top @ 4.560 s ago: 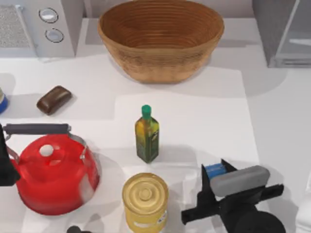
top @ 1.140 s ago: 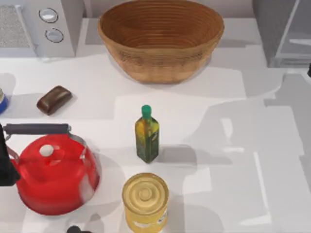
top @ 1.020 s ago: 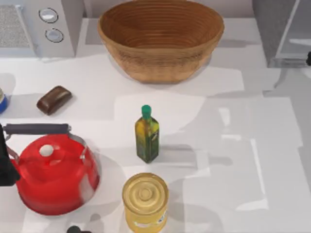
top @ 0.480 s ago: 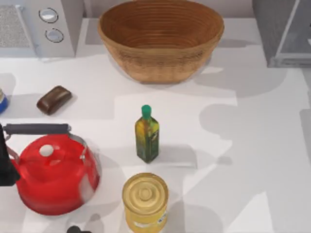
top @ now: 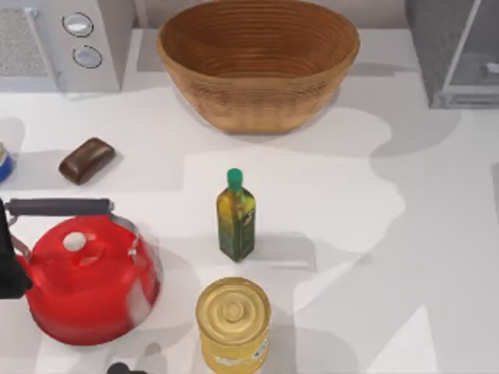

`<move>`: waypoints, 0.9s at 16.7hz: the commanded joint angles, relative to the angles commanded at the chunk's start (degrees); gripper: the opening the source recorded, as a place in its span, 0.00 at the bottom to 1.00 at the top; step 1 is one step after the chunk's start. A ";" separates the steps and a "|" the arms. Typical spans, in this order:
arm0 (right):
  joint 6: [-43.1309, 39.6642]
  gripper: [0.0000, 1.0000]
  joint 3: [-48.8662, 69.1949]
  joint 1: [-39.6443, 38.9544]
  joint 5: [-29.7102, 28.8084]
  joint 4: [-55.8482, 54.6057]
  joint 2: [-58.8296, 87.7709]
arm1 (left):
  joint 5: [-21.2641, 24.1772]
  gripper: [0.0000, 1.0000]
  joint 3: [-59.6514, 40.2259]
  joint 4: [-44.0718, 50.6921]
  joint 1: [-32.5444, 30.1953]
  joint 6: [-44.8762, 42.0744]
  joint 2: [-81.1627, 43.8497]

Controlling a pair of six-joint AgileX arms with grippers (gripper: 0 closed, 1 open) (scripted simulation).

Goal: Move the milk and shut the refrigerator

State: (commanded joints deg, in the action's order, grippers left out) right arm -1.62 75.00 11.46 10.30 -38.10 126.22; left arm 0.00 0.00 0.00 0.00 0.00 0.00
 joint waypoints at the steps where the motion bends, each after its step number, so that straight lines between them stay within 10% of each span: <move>1: 0.00 0.00 0.00 0.00 0.00 0.00 0.00 | 0.00 1.00 0.00 0.00 0.00 0.00 0.00; 8: 0.00 0.00 0.00 0.00 0.00 0.00 0.00 | 0.00 1.00 0.00 0.00 0.00 0.00 0.00; 15: 0.00 0.53 0.00 0.00 0.00 0.00 0.00 | 0.00 1.00 0.00 0.00 0.00 0.00 0.00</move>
State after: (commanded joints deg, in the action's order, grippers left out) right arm -1.62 75.00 11.46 10.29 -38.10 126.22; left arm 0.00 0.00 0.00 0.00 0.00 0.00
